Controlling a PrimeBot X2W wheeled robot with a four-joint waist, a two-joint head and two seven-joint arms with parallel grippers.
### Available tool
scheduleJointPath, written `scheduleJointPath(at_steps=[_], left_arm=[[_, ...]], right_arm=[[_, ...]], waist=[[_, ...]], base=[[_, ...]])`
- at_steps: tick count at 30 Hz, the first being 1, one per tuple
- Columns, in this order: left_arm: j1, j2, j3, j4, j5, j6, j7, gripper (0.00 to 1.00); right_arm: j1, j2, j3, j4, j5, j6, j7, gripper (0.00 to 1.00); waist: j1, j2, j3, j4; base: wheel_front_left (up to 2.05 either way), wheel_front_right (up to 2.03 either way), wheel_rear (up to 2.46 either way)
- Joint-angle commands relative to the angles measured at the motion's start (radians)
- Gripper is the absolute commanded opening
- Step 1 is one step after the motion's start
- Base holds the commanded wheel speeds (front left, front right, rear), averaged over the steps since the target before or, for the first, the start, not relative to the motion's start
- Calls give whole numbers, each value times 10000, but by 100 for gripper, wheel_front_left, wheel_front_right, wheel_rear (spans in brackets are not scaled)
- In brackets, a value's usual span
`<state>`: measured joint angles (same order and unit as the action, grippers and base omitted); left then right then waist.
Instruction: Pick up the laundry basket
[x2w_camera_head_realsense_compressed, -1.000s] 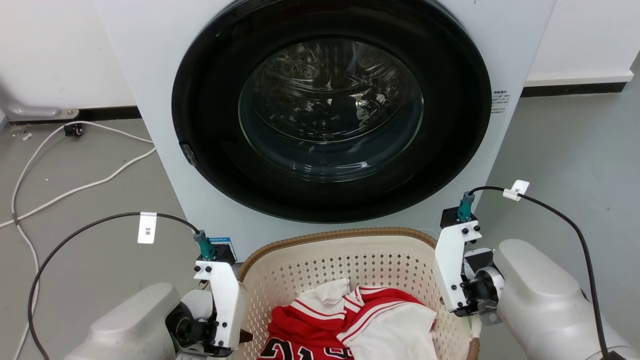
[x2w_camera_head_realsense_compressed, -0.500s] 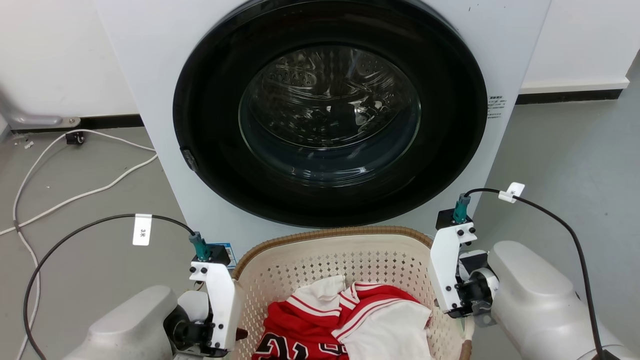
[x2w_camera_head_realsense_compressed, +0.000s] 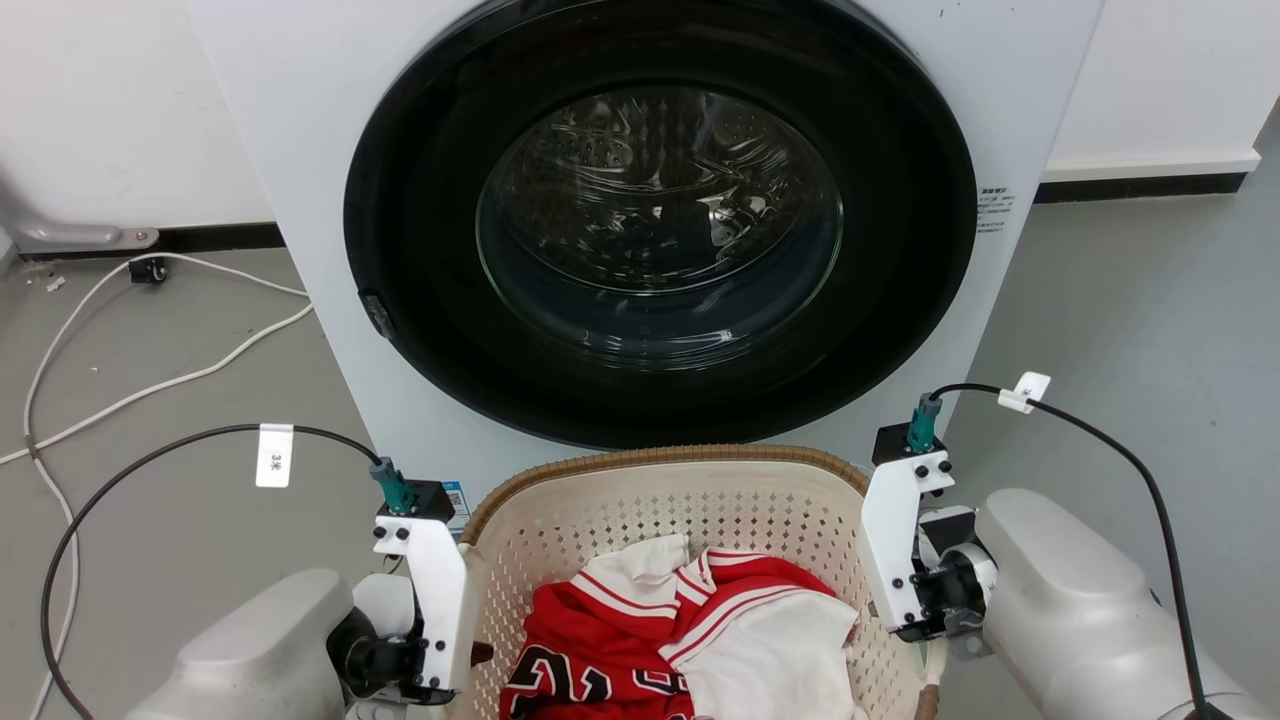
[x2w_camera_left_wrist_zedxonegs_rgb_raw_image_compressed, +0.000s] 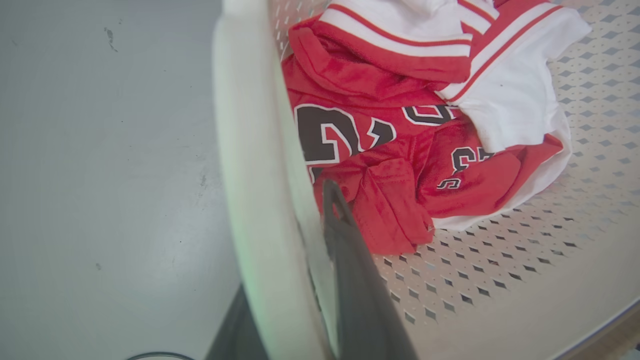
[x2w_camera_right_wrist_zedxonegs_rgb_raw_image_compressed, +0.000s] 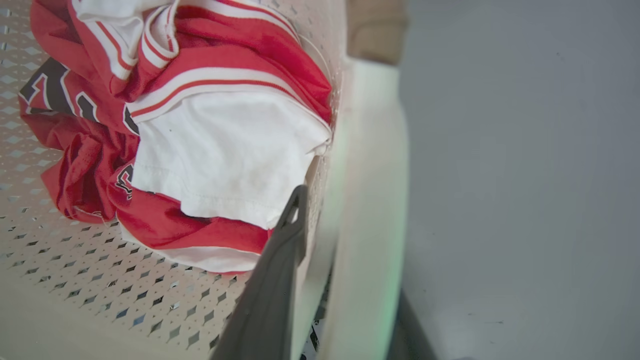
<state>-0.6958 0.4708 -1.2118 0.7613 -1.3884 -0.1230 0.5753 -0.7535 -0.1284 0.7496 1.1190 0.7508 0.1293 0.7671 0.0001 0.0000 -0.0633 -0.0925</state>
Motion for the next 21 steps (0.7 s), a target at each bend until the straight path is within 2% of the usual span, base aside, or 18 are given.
scheduleJointPath(at_steps=[1,21], left_arm=[[-198,242,22,123,55,-126,-71,0],[-291,313,-153,158,-110,-125,87,0]], right_arm=[[40,-317,67,174,-34,25,-11,0],[-1,-299,348,505,205,25,-176,0]], waist=[[-1,0,9,-5],[-1,0,8,42]], base=[[0,0,0],[0,0,0]])
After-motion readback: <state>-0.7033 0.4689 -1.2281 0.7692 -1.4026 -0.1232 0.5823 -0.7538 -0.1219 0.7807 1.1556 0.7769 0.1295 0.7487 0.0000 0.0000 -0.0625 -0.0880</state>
